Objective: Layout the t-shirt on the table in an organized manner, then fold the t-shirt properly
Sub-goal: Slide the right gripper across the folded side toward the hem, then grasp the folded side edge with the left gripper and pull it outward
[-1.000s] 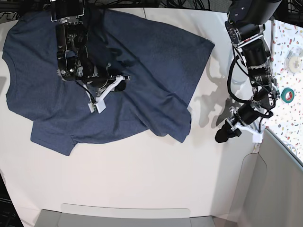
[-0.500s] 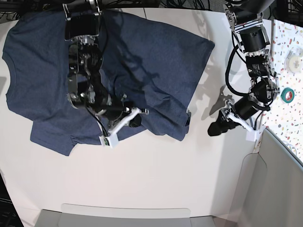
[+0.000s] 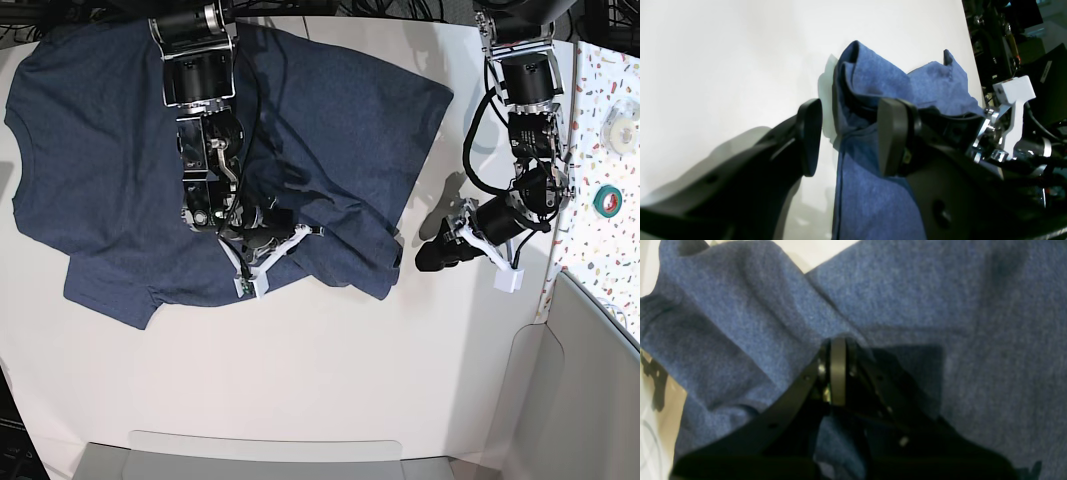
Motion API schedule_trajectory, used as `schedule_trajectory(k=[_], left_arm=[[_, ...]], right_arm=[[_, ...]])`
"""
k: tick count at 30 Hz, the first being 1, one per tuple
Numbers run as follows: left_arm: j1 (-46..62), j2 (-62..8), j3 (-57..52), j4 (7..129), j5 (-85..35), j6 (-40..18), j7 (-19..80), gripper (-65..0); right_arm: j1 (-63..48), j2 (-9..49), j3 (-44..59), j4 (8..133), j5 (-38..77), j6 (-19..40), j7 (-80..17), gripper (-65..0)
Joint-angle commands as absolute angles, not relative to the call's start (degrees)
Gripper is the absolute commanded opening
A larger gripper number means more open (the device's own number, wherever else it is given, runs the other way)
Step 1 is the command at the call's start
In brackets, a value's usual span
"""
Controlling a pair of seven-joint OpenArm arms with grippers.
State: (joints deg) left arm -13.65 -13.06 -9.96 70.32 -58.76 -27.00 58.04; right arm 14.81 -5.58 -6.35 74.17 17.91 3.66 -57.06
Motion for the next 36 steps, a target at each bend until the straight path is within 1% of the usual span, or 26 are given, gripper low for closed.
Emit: schedule_trajectory(k=[1,4,8,12,20,22,24,27,29,33,36], left_arm=[[-15.08,-13.85,-10.15,71.43,-60.18,-27.56,57.01,-38.3],[-15.08,-13.85,-10.15,71.43,-60.09,-27.56,57.01,-38.3],[-15.25,-13.85,-10.07,71.43,-60.09,-27.56,57.01,-38.3],[-17.36,-13.85,-10.07,71.43,-60.09,-27.56,57.01,-38.3],[-18.86,-13.76,-9.36,73.01,-60.09,-27.65,58.07,-38.3],[-20.26,-13.76,-5.58,73.36,-60.09,-27.65,60.70,-38.3],[-23.43,-13.76,0.75,72.22,-59.91,-27.56,62.81,-38.3],[-28.97,-13.85,10.77,66.86,-59.91,-27.38,62.73,-38.1],[-33.27,-13.85,16.22,62.20,-59.91,-27.38,61.76,-38.1],[-37.76,-13.58,25.80,57.19,-59.91,-27.38,57.89,-38.0],[-39.96,-13.49,33.19,53.67,-59.91,-27.38,54.37,-38.0]], right_arm=[[13.85,-5.49,-6.55,74.59,17.01,3.47,-63.08,-65.0],[11.12,-4.97,-7.43,79.25,17.19,3.56,-68.44,-65.0],[8.13,0.13,-17.10,88.92,17.19,3.30,-72.92,-65.0],[7.87,3.03,-23.52,93.41,17.01,3.12,-76.26,-65.0],[7.78,6.29,-23.87,99.82,17.19,3.12,-76.79,-65.0],[7.78,6.29,-23.87,101.14,17.01,3.12,-76.79,-65.0],[7.78,6.20,-24.04,100.97,16.92,3.12,-76.79,-65.0],[7.60,6.02,-24.40,101.14,17.19,3.12,-76.79,-65.0],[6.81,6.02,-24.31,101.67,17.19,3.12,-76.79,-65.0],[4.88,6.64,-23.78,106.24,16.84,3.12,-76.79,-65.0],[2.77,8.66,-21.23,109.67,16.84,3.12,-76.70,-65.0]])
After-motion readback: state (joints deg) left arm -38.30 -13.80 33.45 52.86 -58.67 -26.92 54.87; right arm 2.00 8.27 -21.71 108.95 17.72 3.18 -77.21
